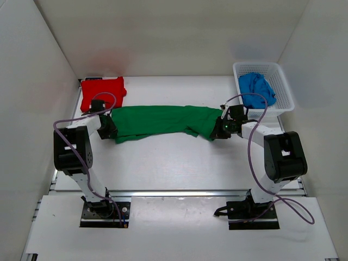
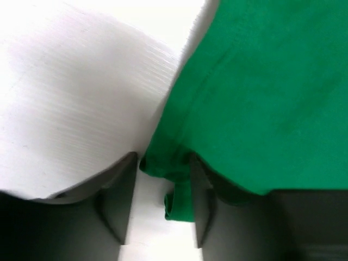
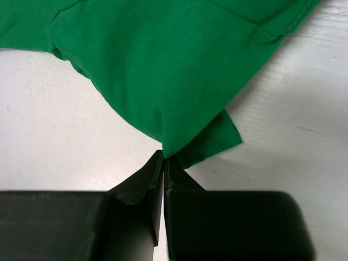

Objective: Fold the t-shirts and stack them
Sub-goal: Flatten out the tshirt

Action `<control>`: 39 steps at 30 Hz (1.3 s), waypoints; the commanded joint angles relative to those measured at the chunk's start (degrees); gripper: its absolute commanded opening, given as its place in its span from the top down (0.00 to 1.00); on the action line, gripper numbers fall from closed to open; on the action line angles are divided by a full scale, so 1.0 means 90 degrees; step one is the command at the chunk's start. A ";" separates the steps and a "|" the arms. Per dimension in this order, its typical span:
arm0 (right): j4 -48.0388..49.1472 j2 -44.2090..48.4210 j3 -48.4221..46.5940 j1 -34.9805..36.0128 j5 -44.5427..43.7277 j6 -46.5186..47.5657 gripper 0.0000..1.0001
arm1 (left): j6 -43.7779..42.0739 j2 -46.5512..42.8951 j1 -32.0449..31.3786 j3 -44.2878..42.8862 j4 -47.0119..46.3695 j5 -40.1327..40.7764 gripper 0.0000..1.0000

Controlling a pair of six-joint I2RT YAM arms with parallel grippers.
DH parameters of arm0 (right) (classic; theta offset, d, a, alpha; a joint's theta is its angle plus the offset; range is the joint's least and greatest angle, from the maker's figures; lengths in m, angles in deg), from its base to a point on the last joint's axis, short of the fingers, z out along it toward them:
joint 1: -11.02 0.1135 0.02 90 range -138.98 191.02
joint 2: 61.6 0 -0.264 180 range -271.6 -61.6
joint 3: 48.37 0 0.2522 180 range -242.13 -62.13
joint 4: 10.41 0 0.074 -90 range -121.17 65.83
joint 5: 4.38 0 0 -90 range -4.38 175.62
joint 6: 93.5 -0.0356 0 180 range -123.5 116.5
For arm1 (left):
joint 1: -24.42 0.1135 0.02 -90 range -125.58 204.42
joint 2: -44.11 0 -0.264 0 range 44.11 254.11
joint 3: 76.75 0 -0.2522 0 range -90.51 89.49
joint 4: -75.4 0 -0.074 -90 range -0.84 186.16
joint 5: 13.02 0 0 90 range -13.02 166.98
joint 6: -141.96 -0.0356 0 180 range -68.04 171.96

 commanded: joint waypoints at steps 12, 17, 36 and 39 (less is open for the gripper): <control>0.0064 0.1173 -0.0129 -0.0110 0.0186 -0.0079 1.00 | 0.0051 -0.0666 0.0043 -0.0431 0.0279 0.0106 1.00; 0.0249 0.2245 -0.0197 -0.0237 0.0264 -0.0294 1.00 | -0.0095 -0.1563 -0.0102 -0.1583 0.0758 -0.0295 1.00; -0.0442 0.6613 -0.1807 -0.2334 0.1104 -0.1310 1.00 | 0.0676 -0.5910 -0.1206 -0.3263 0.1061 0.0212 1.00; -0.0776 0.6623 -0.2598 -0.2230 0.1124 -0.1348 1.00 | 0.0696 -0.5970 -0.1402 -0.3927 0.1392 0.0496 1.00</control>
